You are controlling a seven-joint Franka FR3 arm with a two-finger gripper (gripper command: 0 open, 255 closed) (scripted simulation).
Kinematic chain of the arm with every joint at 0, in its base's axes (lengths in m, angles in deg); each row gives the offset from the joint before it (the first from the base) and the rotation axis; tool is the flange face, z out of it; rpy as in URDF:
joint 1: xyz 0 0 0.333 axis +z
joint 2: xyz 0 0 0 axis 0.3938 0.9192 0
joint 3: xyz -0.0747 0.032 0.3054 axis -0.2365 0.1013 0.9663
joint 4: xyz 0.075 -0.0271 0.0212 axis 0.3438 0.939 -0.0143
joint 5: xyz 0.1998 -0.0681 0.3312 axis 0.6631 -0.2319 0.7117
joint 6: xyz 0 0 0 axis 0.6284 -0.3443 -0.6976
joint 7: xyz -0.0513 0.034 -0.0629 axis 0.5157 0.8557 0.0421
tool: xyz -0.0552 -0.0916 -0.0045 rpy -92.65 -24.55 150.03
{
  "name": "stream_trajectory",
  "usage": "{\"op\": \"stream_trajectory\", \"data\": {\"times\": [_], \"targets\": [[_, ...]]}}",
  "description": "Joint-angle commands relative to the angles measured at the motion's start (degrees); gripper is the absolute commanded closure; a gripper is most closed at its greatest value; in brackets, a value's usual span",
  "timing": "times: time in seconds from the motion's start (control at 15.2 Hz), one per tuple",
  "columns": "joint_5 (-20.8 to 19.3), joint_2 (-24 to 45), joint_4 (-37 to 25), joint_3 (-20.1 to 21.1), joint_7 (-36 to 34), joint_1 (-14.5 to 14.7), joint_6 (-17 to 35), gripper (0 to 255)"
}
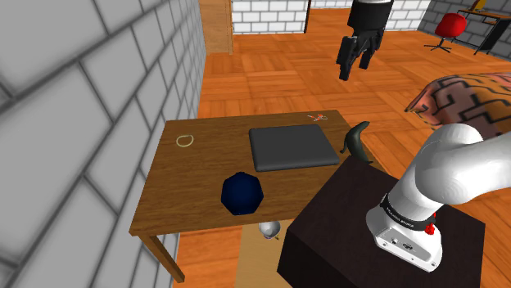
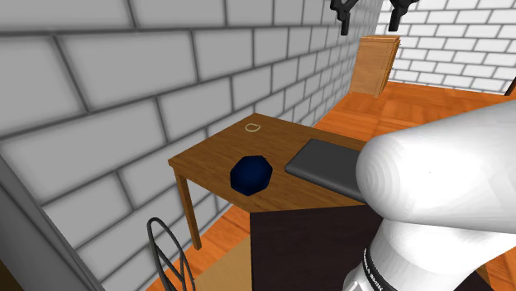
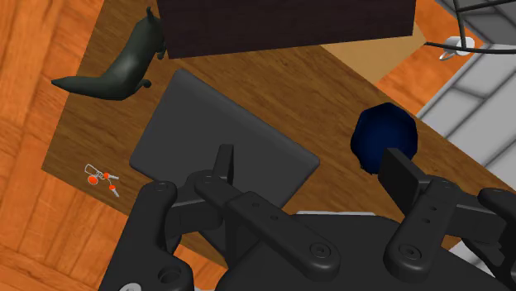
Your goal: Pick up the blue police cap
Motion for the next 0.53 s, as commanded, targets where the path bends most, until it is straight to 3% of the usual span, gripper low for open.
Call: {"op": "stream_trajectory", "data": {"times": [0.0, 0.46], "targets": [[0.00, 0.00, 0.00, 0.00, 0.00, 0.00, 0.00, 0], [4.51, 9.83, 4.53, -7.75, 7.54, 1.06, 10.45, 0]]}}
